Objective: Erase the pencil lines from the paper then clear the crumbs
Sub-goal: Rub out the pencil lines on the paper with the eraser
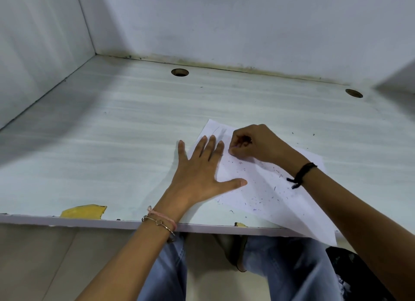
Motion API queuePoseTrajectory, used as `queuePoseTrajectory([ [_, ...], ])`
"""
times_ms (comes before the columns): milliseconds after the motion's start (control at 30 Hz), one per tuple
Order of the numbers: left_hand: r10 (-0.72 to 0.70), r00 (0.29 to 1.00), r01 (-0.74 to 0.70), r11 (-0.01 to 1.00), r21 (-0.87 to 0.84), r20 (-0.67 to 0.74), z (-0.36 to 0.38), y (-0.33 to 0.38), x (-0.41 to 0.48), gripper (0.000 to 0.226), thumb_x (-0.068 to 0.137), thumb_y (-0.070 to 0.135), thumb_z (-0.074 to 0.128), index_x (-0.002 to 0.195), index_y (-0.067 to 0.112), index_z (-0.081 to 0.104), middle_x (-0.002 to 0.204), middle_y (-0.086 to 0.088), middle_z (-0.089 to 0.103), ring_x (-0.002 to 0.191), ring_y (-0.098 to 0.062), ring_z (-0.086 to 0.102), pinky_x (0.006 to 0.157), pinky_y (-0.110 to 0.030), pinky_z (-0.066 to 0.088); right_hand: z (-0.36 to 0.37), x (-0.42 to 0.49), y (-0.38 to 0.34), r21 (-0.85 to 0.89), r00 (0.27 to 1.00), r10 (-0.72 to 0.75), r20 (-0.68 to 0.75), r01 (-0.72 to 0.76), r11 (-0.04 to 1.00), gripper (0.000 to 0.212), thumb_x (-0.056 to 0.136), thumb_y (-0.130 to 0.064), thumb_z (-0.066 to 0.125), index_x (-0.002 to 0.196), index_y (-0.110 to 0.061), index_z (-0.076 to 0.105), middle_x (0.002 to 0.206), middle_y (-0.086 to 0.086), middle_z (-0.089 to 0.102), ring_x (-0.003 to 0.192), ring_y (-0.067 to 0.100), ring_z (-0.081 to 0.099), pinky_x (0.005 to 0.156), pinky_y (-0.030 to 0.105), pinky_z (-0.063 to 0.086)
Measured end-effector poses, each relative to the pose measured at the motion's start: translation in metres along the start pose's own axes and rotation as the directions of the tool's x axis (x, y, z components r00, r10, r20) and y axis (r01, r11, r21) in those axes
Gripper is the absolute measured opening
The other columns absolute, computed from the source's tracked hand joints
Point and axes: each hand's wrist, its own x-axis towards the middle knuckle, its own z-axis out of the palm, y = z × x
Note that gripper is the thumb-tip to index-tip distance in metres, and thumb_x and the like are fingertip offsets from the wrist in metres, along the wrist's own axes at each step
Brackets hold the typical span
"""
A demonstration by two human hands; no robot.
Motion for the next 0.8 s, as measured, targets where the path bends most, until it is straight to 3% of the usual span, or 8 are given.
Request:
queuePoseTrajectory([
  [167,-0.001,1.000,0.001,1.000,0.016,0.009,0.000,0.000,0.001,0.108,0.073,0.091,0.019,0.156,0.027,-0.008,0.163,0.004,-0.018,0.147,-0.011,-0.022,0.112,-0.064,-0.015,0.005,-0.015,-0.002,0.029,0.990,-0.026,0.142,0.022,0.999,0.003,0.078,-0.016,0.073,0.077,-0.017,0.071,0.073,-0.003,0.071,0.063,0.004,0.059,0.063,0.017,0.048],
  [300,-0.002,1.000,0.002,1.000,0.013,0.009,0.000,0.001,0.001,0.108,0.073,0.091,0.018,0.156,0.028,-0.008,0.162,0.004,-0.019,0.147,-0.011,-0.023,0.112,-0.063,-0.016,-0.001,-0.001,0.008,0.045,0.997,0.058,-0.045,-0.056,0.997,0.005,0.080,-0.017,0.074,0.078,-0.013,0.071,0.075,-0.001,0.070,0.063,0.006,0.058,0.058,0.009,0.041],
  [433,-0.005,1.000,0.005,1.000,0.011,0.004,0.000,0.000,0.000,0.103,0.077,0.088,0.017,0.156,0.027,-0.007,0.163,0.004,-0.017,0.148,-0.011,-0.021,0.113,-0.063,-0.015,0.010,-0.009,0.013,0.116,0.989,0.098,-0.107,-0.085,0.990,0.003,0.082,-0.017,0.071,0.080,-0.018,0.071,0.077,-0.003,0.070,0.066,0.008,0.058,0.058,0.007,0.042],
  [500,-0.013,1.000,0.013,1.000,0.011,-0.005,-0.001,0.001,0.000,0.096,0.082,0.084,0.017,0.157,0.027,-0.004,0.164,0.004,-0.013,0.149,-0.012,-0.017,0.113,-0.064,-0.013,0.011,-0.021,0.018,0.189,0.979,0.153,-0.137,-0.125,0.974,0.011,0.083,-0.013,0.068,0.083,-0.024,0.070,0.079,-0.008,0.069,0.067,0.004,0.056,0.060,0.005,0.041],
  [667,-0.048,0.994,0.051,0.998,0.025,-0.095,-0.003,0.011,-0.001,0.093,0.083,0.083,0.015,0.155,0.025,0.016,0.158,0.003,0.019,0.146,-0.019,0.013,0.113,-0.066,0.006,0.009,-0.043,0.023,0.273,0.974,0.159,-0.162,-0.111,0.956,0.018,0.082,-0.005,0.065,0.087,-0.022,0.068,0.068,-0.026,0.063,0.062,-0.006,0.054,0.061,0.003,0.039],
  [800,-0.034,0.984,0.053,0.993,0.104,-0.176,-0.008,0.014,0.013,0.101,0.070,0.090,0.015,0.143,0.024,0.038,0.136,0.002,0.038,0.127,-0.022,0.033,0.107,-0.059,0.022,0.011,-0.042,0.019,0.212,0.970,0.162,-0.184,-0.122,0.970,0.019,0.079,-0.006,0.066,0.081,-0.025,0.069,0.068,-0.015,0.064,0.059,-0.003,0.052,0.057,0.003,0.039],
])
